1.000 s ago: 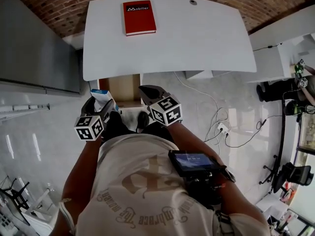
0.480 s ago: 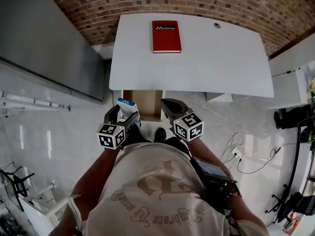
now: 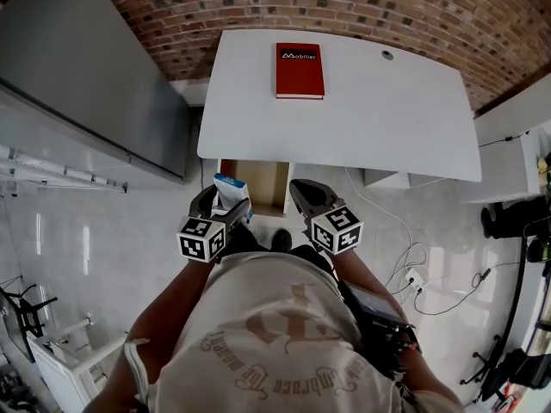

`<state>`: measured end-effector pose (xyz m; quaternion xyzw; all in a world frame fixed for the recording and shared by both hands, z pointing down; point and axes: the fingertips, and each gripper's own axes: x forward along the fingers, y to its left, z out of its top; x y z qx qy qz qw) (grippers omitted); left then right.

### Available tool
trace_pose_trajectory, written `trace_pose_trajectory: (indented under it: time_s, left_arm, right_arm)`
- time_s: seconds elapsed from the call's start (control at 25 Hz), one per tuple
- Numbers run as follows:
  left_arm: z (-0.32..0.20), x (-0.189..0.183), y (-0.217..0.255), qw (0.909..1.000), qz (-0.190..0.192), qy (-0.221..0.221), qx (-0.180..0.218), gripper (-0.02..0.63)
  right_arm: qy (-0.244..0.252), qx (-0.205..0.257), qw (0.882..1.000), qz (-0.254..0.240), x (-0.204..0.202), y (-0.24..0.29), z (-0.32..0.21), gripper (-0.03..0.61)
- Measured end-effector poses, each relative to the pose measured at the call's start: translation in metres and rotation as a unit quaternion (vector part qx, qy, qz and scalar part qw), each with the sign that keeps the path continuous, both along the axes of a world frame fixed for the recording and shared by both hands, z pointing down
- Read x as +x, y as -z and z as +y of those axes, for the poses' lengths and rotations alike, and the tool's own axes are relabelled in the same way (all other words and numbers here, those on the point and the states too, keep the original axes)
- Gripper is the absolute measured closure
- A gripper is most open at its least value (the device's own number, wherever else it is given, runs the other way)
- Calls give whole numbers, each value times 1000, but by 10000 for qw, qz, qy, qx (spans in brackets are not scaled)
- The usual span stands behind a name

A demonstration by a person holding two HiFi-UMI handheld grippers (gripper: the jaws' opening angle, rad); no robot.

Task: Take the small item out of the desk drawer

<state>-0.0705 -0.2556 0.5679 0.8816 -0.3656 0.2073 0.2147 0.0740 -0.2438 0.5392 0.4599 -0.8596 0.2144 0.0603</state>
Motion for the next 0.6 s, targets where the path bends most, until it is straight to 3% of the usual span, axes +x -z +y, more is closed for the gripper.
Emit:
trace_pose_trajectory:
  time_s: [0.6]
  left_arm:
    - [5,-14,-16,9995,-61,250,-202,228]
  right_arm:
    - [8,-163,9999,10,-1,-15,10,572]
